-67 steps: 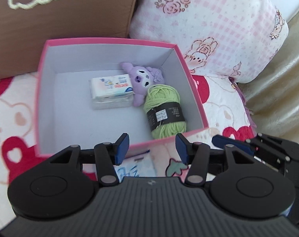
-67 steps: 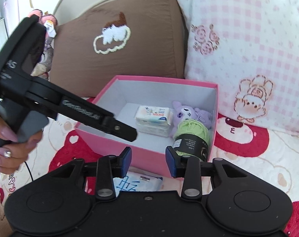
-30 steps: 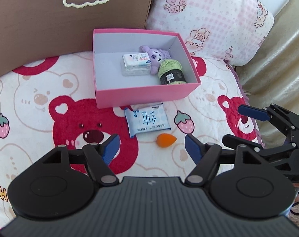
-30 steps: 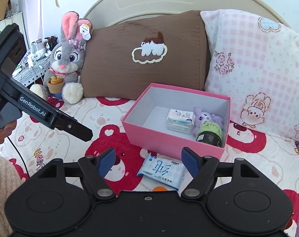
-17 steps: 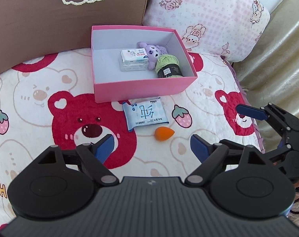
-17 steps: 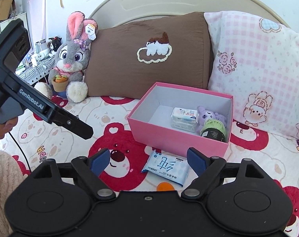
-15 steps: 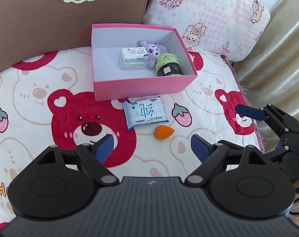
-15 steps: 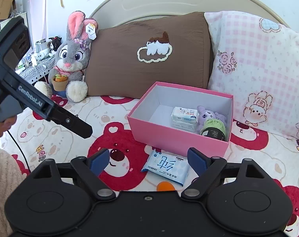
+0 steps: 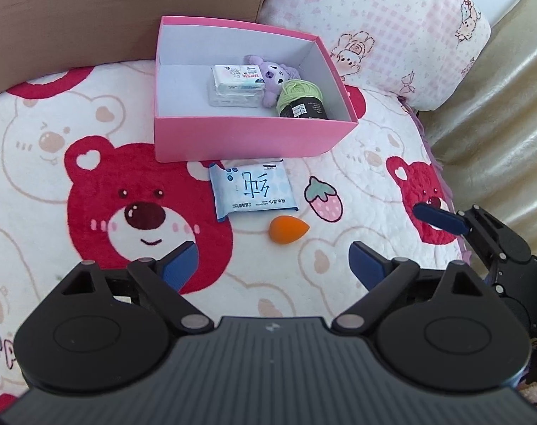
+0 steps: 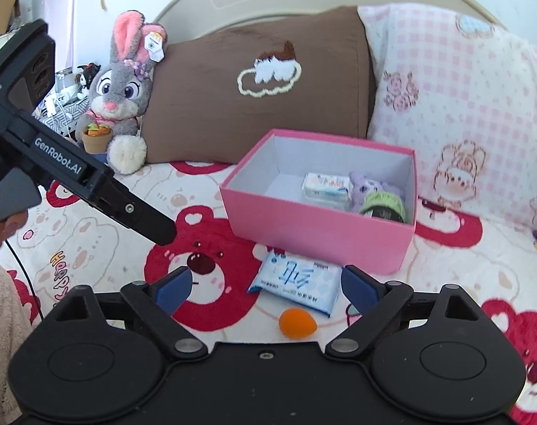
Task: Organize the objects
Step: 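Move the left gripper down to the orange makeup sponge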
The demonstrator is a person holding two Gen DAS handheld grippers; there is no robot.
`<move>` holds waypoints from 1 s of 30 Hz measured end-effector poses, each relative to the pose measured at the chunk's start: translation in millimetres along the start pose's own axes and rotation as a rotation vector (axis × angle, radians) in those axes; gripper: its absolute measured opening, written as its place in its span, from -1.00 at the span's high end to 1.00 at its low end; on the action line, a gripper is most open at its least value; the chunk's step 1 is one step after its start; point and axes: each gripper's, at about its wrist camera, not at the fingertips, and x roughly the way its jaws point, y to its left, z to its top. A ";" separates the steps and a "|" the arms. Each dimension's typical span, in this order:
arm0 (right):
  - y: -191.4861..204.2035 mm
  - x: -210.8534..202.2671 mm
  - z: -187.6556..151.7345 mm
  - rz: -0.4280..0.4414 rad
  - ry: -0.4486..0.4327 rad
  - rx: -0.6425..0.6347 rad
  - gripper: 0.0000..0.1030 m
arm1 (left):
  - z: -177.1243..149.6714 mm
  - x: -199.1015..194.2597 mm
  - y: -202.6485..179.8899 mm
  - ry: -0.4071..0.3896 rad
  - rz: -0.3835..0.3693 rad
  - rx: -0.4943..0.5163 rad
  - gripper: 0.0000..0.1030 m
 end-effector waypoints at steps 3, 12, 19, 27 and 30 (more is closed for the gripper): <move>-3.7 8.9 -7.6 -0.016 0.032 0.002 -0.83 | -2.6 13.8 -2.6 -0.010 0.018 0.037 -0.79; -5.7 50.6 -29.1 -0.032 0.142 0.012 -0.82 | -12.1 50.7 2.2 -0.023 0.038 0.052 -0.79; 3.9 76.0 -47.2 -0.029 0.168 -0.052 -0.82 | -20.9 79.3 17.6 -0.021 -0.024 0.015 -0.79; 7.2 101.6 -61.5 -0.046 0.168 -0.092 -0.78 | -30.7 109.7 24.3 -0.035 -0.110 -0.010 -0.79; 8.8 109.8 -65.2 -0.071 0.169 -0.119 -0.76 | -32.0 123.0 26.4 -0.016 -0.135 -0.015 -0.77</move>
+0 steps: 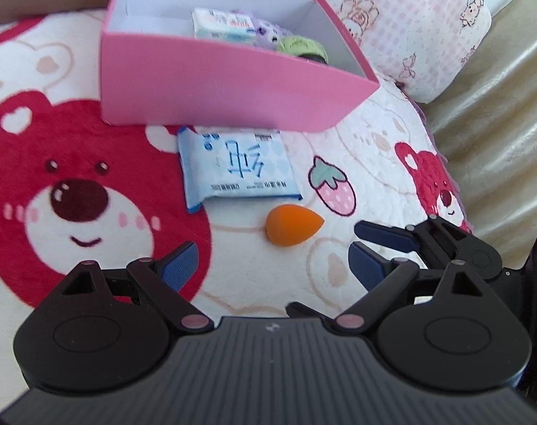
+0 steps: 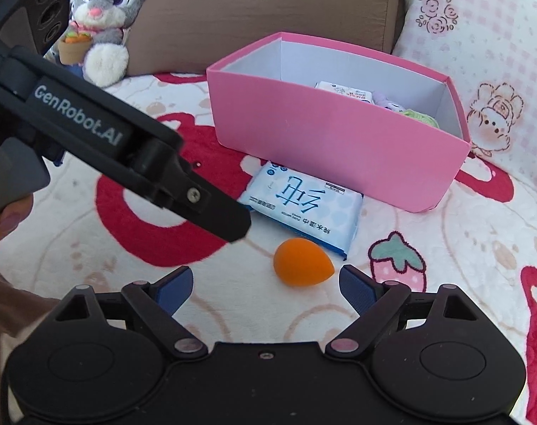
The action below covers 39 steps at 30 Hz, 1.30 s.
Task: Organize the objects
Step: 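Move the left gripper down to the orange makeup sponge, then close the left gripper on the orange makeup sponge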
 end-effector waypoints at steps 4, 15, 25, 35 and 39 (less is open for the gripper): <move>3.1 8.6 -3.1 -0.017 0.003 -0.024 -0.74 | -1.6 12.6 4.7 -0.011 -0.006 0.002 -0.75; 7.7 25.8 -8.3 -0.075 -0.006 -0.101 -0.53 | -7.0 43.8 -5.9 -0.015 0.005 0.083 -0.73; -3.7 45.7 -11.4 -0.129 0.006 -0.098 -0.34 | -4.8 59.8 -2.4 -0.050 -0.079 0.047 -0.38; -30.3 55.8 -14.9 -0.094 0.026 0.071 -0.31 | 2.3 68.9 1.7 -0.088 -0.150 0.001 0.10; -38.8 59.4 -15.3 -0.073 0.034 0.135 -0.31 | 2.0 71.0 -2.2 -0.092 -0.170 0.005 0.25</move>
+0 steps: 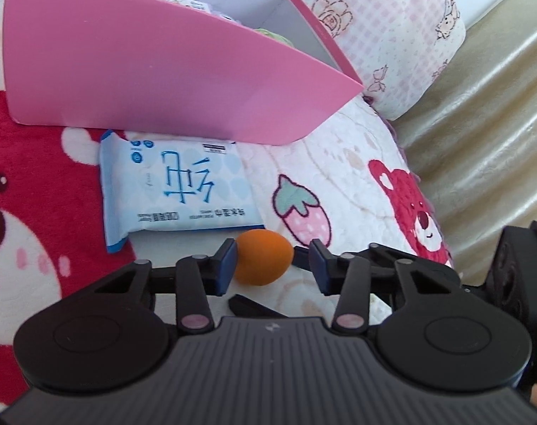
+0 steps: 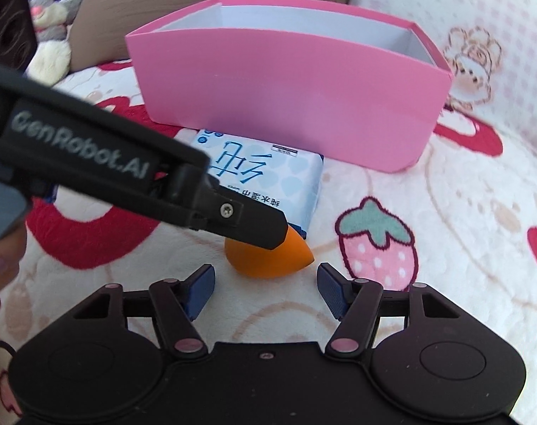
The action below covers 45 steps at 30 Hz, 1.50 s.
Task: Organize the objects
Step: 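Close the left gripper on the orange makeup sponge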
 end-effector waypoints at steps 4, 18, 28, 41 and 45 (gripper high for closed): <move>-2.2 2.9 0.0 0.016 -0.002 0.023 -0.26 | -1.7 -0.5 -1.2 0.007 0.003 0.008 0.29; -0.4 -4.1 -9.4 0.007 -0.019 0.048 -0.07 | -6.5 3.3 1.5 0.040 0.000 -0.008 0.29; 8.2 -20.7 -7.9 -0.002 -0.033 0.005 -0.06 | -3.6 -11.4 -22.1 0.082 0.040 0.061 0.29; 36.8 -46.4 -6.8 -0.025 -0.066 -0.086 -0.06 | -3.2 -39.0 -37.4 0.122 0.139 0.062 0.29; 44.5 -54.8 -4.2 -0.014 -0.075 -0.094 -0.06 | -3.1 -50.5 -39.8 0.126 0.160 0.060 0.37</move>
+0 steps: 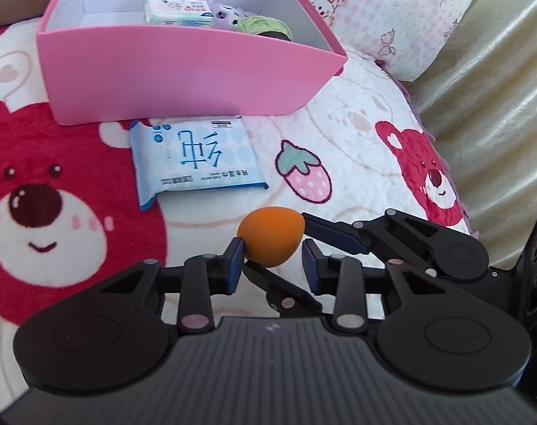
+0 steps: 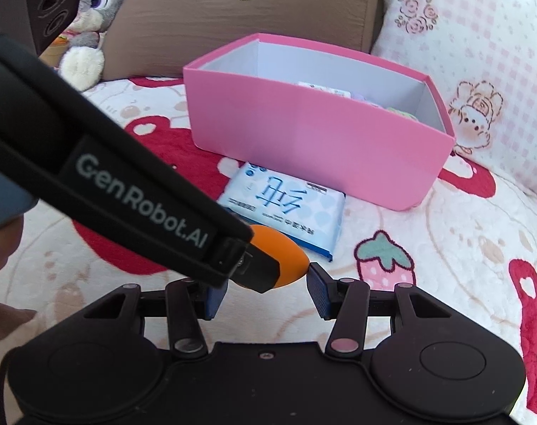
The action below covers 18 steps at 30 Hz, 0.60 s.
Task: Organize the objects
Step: 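Close the left gripper on the orange makeup sponge, then lift the orange sponge with the left gripper and carry it over the pink box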
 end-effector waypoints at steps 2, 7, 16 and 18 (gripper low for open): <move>3.5 -4.1 2.3 0.002 -0.003 -0.004 -0.06 | -0.3 -6.6 0.1 -0.003 0.002 -0.005 0.42; 9.1 -14.6 8.8 0.009 -0.010 -0.005 -0.06 | -0.2 -22.8 -1.5 -0.002 0.008 -0.009 0.43; 23.8 -36.3 19.2 0.024 -0.015 -0.026 -0.06 | -2.1 -52.4 -12.1 0.010 0.040 0.015 0.43; 25.1 -39.7 22.4 0.026 -0.010 -0.025 -0.06 | -2.4 -57.9 -14.3 0.009 0.043 0.021 0.43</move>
